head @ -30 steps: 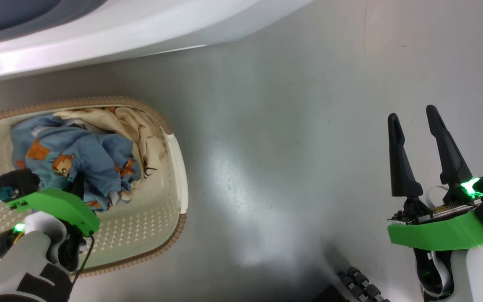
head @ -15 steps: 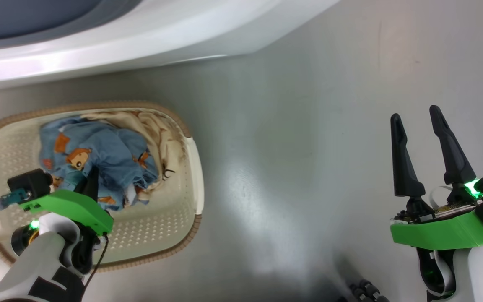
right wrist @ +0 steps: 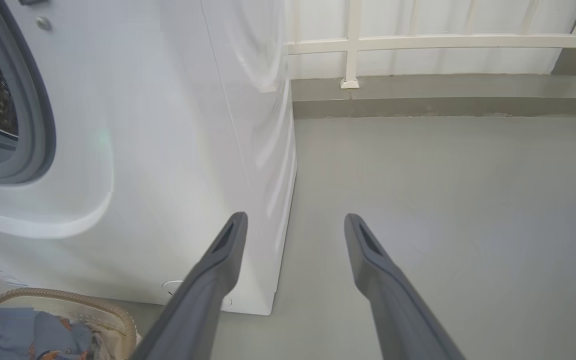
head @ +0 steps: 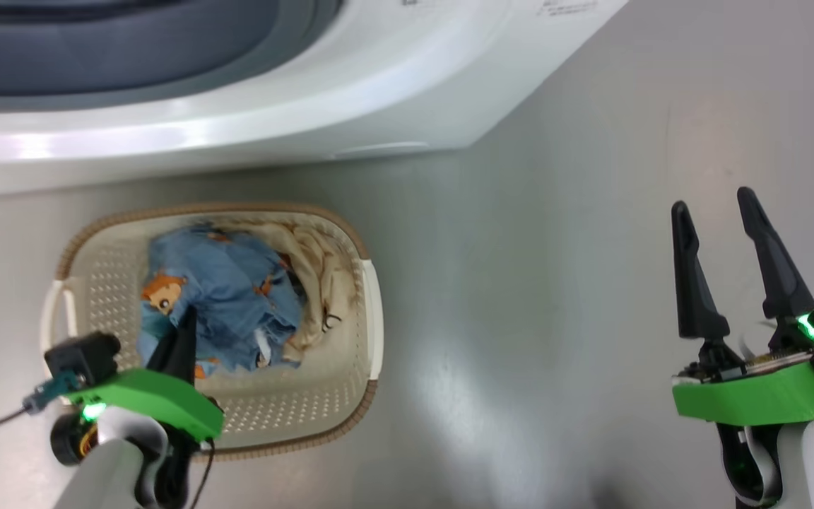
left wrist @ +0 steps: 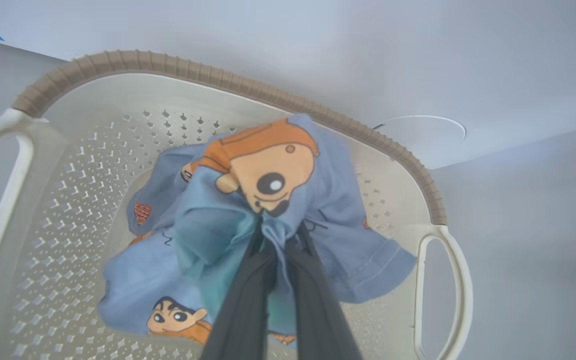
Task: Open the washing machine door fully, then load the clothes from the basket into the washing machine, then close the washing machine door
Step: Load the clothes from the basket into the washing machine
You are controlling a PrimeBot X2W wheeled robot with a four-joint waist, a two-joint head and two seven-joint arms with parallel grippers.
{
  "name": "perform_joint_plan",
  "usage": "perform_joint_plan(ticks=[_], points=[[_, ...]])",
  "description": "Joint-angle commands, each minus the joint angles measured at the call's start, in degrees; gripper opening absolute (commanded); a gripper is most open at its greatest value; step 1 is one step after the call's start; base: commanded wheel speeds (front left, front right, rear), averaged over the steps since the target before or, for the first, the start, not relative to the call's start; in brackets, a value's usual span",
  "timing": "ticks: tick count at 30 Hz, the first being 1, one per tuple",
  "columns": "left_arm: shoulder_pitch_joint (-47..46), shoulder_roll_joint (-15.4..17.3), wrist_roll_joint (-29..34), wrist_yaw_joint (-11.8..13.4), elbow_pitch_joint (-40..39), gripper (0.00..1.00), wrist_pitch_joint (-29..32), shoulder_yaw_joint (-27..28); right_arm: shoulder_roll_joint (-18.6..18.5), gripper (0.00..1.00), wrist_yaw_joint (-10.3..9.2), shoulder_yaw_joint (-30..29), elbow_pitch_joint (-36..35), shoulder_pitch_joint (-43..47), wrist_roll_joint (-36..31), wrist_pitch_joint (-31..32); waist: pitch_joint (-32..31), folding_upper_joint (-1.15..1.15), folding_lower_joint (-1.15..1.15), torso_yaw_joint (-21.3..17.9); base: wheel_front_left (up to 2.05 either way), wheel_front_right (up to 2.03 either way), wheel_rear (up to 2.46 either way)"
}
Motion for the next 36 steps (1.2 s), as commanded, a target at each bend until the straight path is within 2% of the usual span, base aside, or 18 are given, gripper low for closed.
perform_joint_plan(ticks=[1,16,27,36], points=[[3.50,0.54,2.45,-0.09,-2.62,0.00,-0.42,3.47,-0.66,1.00,0.09,1.16,-0.78,2.70,-0.15,-0.26,-4.73,0.00,0.00,2.01,0.00,0.00,0.00],[17.58,-5.78,14.37,-0.09,-13.22,0.00,-0.42,13.43,-1.60,1.00,0.09,1.15,1.69,9.31,0.56,-0.26,-21.09,0.00,0.00,4.43,0.00,0.00,0.00],[27.12,-7.79,20.67,-0.04,-22.53,0.00,-0.42,17.77,-2.27,1.00,0.09,1.09,4.00,15.66,1.75,-0.26,-32.01,0.00,0.00,5.45,0.00,0.00,0.00],[34.74,-8.24,24.76,1.78,-32.38,0.00,-0.42,18.72,-2.37,1.00,0.09,0.49,4.85,20.62,2.36,-0.26,-38.27,0.00,0.00,4.51,0.00,0.00,0.00]])
